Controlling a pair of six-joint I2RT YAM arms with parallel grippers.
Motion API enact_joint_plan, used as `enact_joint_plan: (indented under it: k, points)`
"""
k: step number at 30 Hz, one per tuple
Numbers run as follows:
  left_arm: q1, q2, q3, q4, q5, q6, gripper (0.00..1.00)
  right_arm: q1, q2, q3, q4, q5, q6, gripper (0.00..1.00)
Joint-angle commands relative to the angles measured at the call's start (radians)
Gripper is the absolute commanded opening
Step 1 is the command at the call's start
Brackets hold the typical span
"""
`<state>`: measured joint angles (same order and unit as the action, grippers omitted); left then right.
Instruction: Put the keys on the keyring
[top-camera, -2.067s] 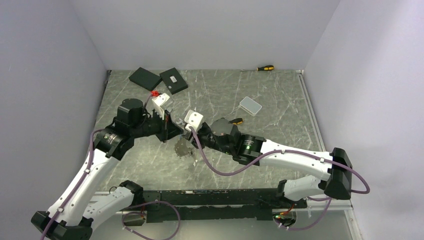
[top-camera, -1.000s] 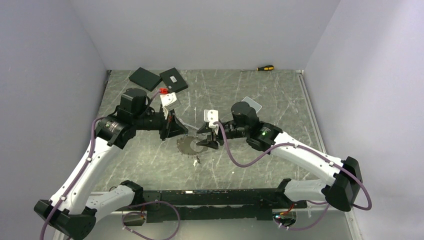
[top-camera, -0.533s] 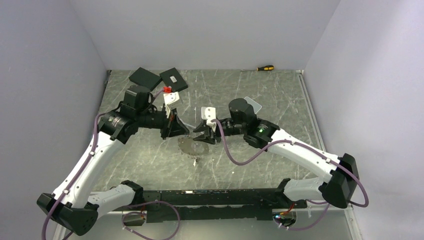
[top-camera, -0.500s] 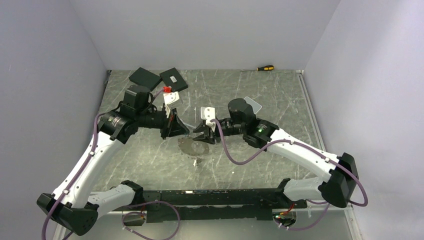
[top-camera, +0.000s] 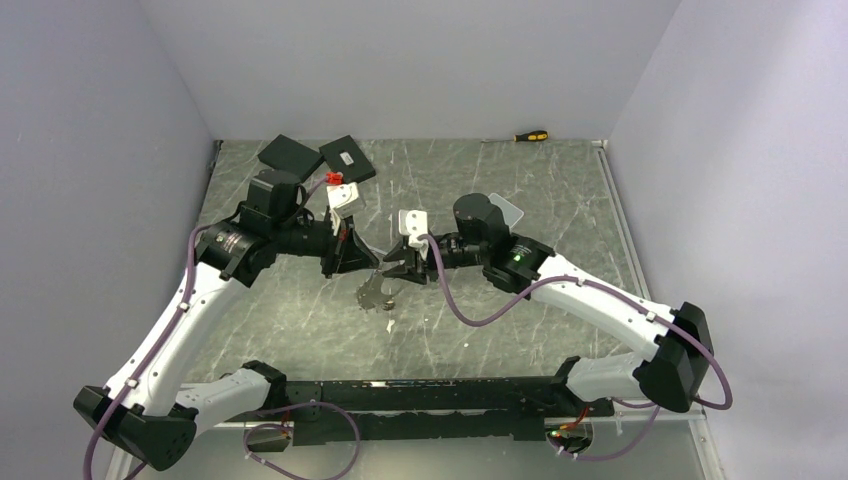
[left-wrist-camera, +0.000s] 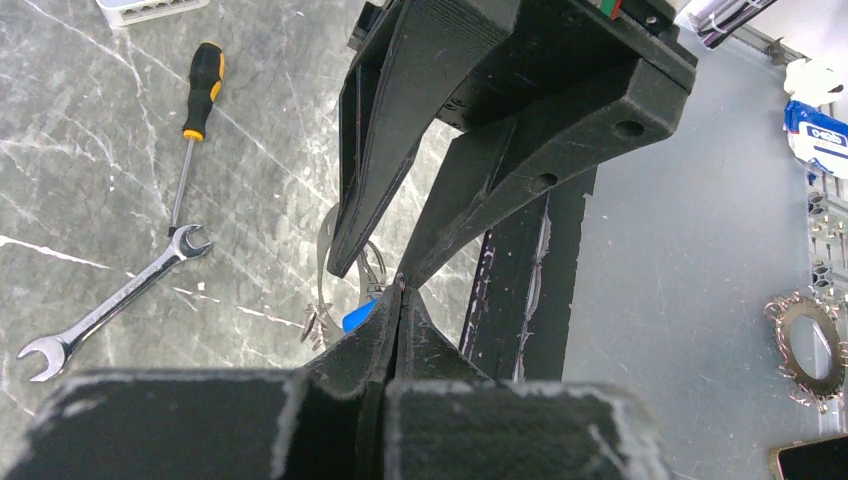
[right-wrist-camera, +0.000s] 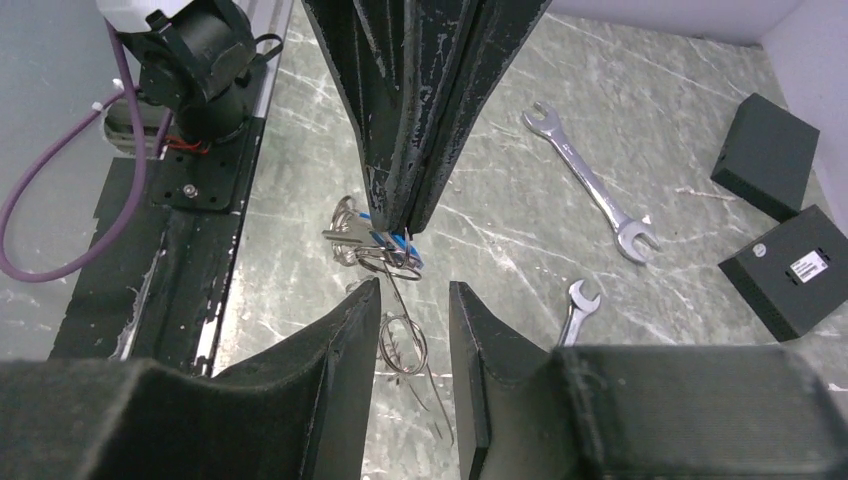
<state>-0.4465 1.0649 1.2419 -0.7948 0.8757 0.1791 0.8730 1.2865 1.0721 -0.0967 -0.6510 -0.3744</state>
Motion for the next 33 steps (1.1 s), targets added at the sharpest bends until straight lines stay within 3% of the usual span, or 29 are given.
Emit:
enact_joint_plan:
  k: [1, 9, 14, 22, 28, 33]
  points:
    - [0.0, 0.001, 0.036, 0.026, 0.054, 0.033, 0.0, -0.003, -0.013, 0.048, 0.061, -0.005, 0.0, 0.35]
    - [0.0, 0.001, 0.031, 0.035, 0.057, 0.028, 0.0, -0.003, 0.004, 0.046, 0.074, -0.016, 0.012, 0.32]
    - [0.0, 0.004, 0.027, 0.044, 0.059, 0.019, 0.0, -0.003, 0.015, 0.047, 0.08, -0.018, 0.016, 0.24]
    - [0.0, 0.007, 0.023, 0.049, 0.059, 0.017, 0.0, -0.003, 0.015, 0.048, 0.083, -0.03, 0.021, 0.0]
    - [0.0, 0.007, 0.024, 0.046, 0.051, 0.02, 0.0, -0.003, -0.01, 0.025, 0.138, -0.054, 0.057, 0.0]
    - [0.0, -0.001, 0.027, 0.033, 0.04, 0.028, 0.0, -0.006, -0.03, -0.012, 0.205, 0.035, 0.142, 0.0]
